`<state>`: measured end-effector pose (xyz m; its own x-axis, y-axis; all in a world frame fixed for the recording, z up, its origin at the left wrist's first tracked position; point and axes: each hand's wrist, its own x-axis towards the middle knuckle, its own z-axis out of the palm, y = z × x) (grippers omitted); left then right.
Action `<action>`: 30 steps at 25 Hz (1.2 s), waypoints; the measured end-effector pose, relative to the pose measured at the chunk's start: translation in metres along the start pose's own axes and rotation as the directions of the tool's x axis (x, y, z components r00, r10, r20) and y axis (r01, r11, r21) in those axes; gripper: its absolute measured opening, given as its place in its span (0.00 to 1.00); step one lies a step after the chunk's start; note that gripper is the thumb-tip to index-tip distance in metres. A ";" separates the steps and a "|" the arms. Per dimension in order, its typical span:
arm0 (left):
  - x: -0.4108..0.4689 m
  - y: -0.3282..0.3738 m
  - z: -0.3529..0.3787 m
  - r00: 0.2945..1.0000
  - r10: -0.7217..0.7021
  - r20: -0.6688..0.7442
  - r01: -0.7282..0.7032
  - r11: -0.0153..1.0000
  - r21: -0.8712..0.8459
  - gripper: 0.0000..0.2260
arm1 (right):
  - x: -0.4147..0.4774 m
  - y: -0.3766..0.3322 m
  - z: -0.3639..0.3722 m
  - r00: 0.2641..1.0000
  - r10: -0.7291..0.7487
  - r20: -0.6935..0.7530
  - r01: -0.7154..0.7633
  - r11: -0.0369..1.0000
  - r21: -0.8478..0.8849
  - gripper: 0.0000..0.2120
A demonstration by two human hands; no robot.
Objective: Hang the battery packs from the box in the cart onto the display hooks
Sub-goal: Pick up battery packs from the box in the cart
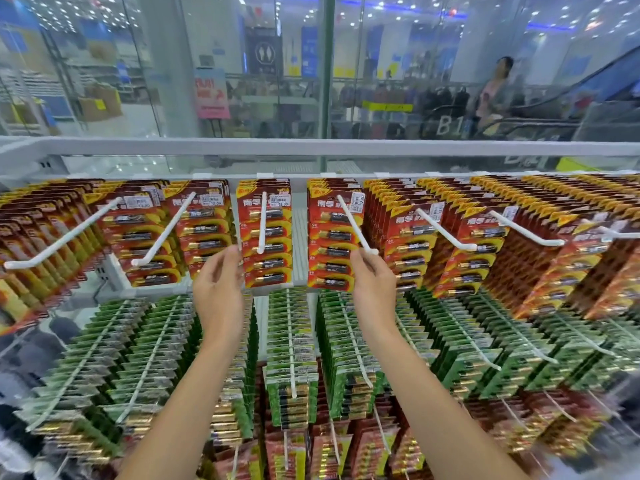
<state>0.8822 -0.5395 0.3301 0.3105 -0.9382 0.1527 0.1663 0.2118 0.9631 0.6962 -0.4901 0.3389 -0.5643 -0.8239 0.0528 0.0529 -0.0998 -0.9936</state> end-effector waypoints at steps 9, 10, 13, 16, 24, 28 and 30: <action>-0.101 -0.008 -0.022 0.967 -0.128 0.219 0.125 0.992 0.027 0.14 | -0.080 0.019 -0.066 0.999 0.013 -0.031 -0.015 0.997 -0.069 0.18; -0.116 -0.008 -0.019 0.955 -0.145 0.259 0.144 0.989 0.023 0.15 | -0.090 0.023 -0.082 0.998 0.024 -0.063 -0.028 0.998 -0.063 0.16; -0.156 -0.011 0.002 0.916 -0.166 0.365 0.173 0.985 0.015 0.18 | -0.117 0.036 -0.142 0.974 0.084 -0.209 -0.096 0.994 -0.049 0.12; -0.196 -0.031 0.037 0.855 -0.209 0.474 0.216 0.975 0.041 0.17 | -0.142 0.048 -0.212 0.921 0.161 -0.354 -0.182 0.983 -0.025 0.10; -0.344 -0.102 0.173 0.551 -0.401 0.732 0.373 0.903 0.214 0.10 | -0.206 0.060 -0.412 0.654 0.215 -0.725 -0.220 0.971 0.089 0.07; -0.425 -0.126 0.240 0.401 -0.428 0.810 0.394 0.879 0.270 0.10 | -0.235 0.065 -0.504 0.500 0.170 -0.849 -0.188 0.978 0.084 0.07; -0.468 -0.132 0.269 0.325 -0.423 0.846 0.389 0.875 0.288 0.10 | -0.250 0.073 -0.548 0.434 0.170 -0.885 -0.186 0.978 0.096 0.06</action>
<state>0.4633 -0.2019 0.1907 -0.7609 -0.6262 -0.1700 -0.0028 -0.2589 0.9659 0.3900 0.0145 0.1983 -0.9649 0.1189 -0.2341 0.2360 0.0016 -0.9718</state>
